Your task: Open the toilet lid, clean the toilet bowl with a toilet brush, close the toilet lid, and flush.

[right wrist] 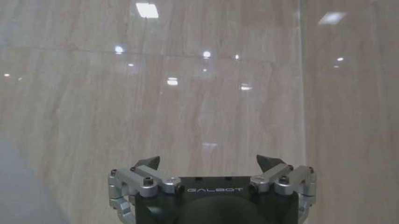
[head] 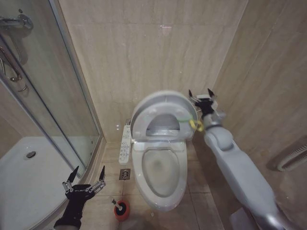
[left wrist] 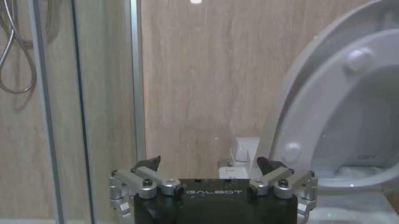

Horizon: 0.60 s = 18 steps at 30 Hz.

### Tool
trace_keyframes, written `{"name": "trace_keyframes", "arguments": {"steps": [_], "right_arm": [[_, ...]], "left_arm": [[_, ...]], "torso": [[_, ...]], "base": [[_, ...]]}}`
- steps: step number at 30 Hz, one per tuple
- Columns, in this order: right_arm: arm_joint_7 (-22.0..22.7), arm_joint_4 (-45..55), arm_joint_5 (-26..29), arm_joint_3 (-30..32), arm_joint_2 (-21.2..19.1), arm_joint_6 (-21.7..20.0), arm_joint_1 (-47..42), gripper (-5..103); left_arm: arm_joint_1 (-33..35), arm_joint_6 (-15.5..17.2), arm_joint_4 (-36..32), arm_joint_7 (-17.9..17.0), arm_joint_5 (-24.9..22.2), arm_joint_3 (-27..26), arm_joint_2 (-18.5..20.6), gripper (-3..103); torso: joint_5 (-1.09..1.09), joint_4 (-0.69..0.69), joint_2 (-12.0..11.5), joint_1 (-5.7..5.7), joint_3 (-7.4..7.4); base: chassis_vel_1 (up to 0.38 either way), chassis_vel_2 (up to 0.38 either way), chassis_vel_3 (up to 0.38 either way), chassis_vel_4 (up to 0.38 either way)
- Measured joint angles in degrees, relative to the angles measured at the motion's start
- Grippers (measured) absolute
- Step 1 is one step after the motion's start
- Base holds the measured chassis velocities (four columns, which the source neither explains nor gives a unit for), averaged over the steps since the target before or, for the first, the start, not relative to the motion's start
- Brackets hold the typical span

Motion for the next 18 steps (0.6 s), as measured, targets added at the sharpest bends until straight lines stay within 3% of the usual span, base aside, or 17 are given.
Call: {"name": "trace_keyframes", "arguments": {"steps": [8, 11, 15, 16, 18], "right_arm": [[0.7, 9.4, 1.5, 7.8, -5.2, 2.7, -15.6, 100], [1.5, 10.7, 3.2, 9.5, -4.9, 0.2, -17.7, 100], [7.6, 15.7, 15.0, 11.3, -5.4, -15.9, -19.7, 100], [7.6, 15.7, 15.0, 11.3, -5.4, -15.9, -19.7, 100], [9.2, 17.8, 17.6, 12.1, -5.9, -19.7, -21.2, 100]], "left_arm": [[0.0, 0.0, 0.0, 0.0, 0.0, 0.0, 0.0, 100], [0.0, 0.0, 0.0, 0.0, 0.0, 0.0, 0.0, 100], [0.0, 0.0, 0.0, 0.0, 0.0, 0.0, 0.0, 100], [0.0, 0.0, 0.0, 0.0, 0.0, 0.0, 0.0, 100], [0.0, 0.0, 0.0, 0.0, 0.0, 0.0, 0.0, 100]], "torso": [[-0.03, -0.05, 0.0, -0.01, -0.01], [-0.01, -0.03, 0.0, -0.01, 0.0], [-0.04, 0.01, 0.0, 0.01, 0.0], [-0.04, 0.01, 0.0, 0.01, 0.0], [-0.05, 0.0, 0.0, 0.01, 0.0]], "base": [[0.0, 0.0, 0.0, 0.0], [0.0, 0.0, 0.0, 0.0], [0.0, 0.0, 0.0, 0.0], [0.0, 0.0, 0.0, 0.0], [0.0, 0.0, 0.0, 0.0]]}}
